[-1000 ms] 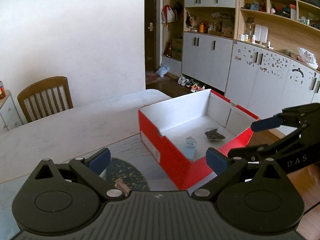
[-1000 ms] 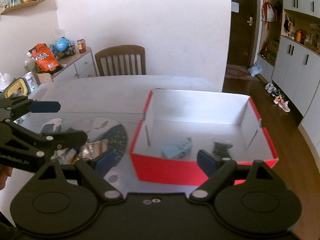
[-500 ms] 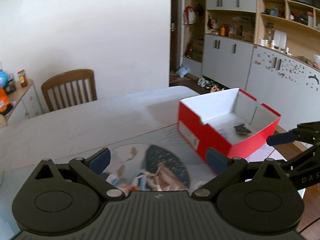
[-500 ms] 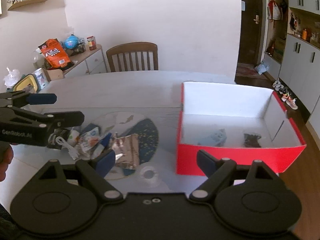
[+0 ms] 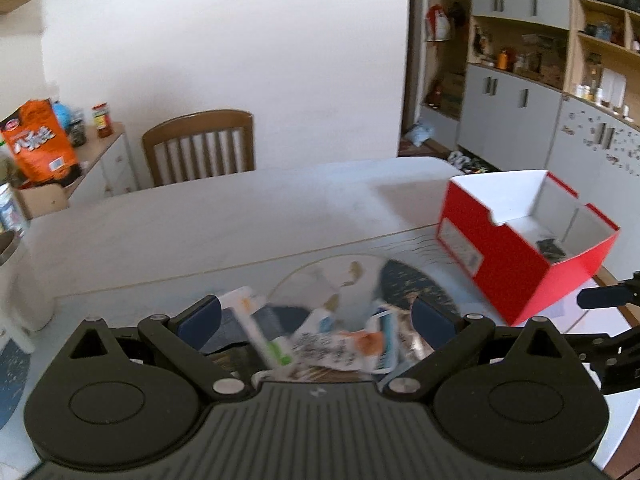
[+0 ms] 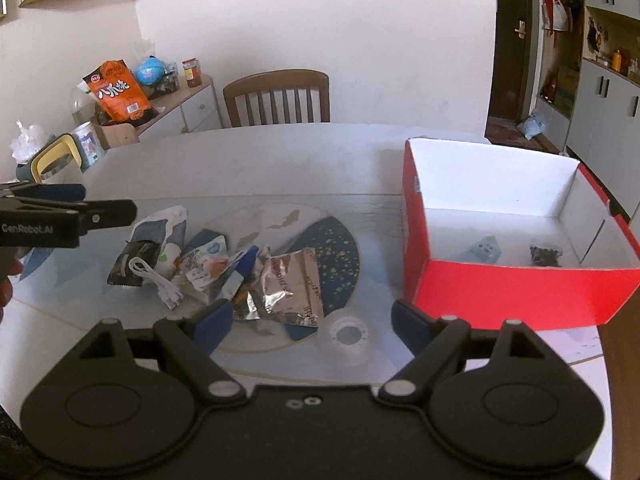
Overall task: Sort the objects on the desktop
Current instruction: 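Withdraw both tools from the box back toward the snack pile, then grasp the black snack bag with the left tool while the right tool grasps the clear tape roll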
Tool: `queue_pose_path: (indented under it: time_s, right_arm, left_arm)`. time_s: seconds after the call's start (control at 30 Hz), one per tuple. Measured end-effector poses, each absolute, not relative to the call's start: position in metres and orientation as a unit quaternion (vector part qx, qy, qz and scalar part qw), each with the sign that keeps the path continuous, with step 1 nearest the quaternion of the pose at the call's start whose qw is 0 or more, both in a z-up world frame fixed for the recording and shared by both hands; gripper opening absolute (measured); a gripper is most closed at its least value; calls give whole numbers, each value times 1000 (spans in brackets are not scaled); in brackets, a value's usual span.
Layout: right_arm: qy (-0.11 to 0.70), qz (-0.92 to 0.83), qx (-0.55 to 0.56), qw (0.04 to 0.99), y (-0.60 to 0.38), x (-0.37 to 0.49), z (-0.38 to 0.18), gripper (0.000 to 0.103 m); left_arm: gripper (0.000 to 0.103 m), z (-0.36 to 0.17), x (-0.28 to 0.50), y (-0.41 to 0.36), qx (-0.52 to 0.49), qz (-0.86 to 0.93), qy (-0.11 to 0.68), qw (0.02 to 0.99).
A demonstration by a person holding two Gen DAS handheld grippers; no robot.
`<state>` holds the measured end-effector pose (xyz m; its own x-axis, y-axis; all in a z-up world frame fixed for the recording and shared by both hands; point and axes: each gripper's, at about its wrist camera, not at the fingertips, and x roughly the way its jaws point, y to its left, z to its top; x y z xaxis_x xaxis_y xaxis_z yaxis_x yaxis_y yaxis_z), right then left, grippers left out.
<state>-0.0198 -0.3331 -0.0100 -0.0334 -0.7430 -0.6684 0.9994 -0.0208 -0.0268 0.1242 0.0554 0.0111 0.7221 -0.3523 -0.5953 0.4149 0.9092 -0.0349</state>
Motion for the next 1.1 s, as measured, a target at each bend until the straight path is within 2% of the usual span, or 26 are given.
queue_pose_path:
  time_s: [0.73,0.93,1.1]
  right_arm:
    - [300,-678,255,621,-361,-13,-62,82]
    - [309,-675,260,617,-367,-13,-71,81]
    - [313,-679,271,607,-372,-17,-80,79]
  left_arm:
    - [101,-34,165,97,39,-127,371,919]
    - [95,-43,174,98,41,-124,380,916]
    - [86,-50,180,97,39,-121,391,911]
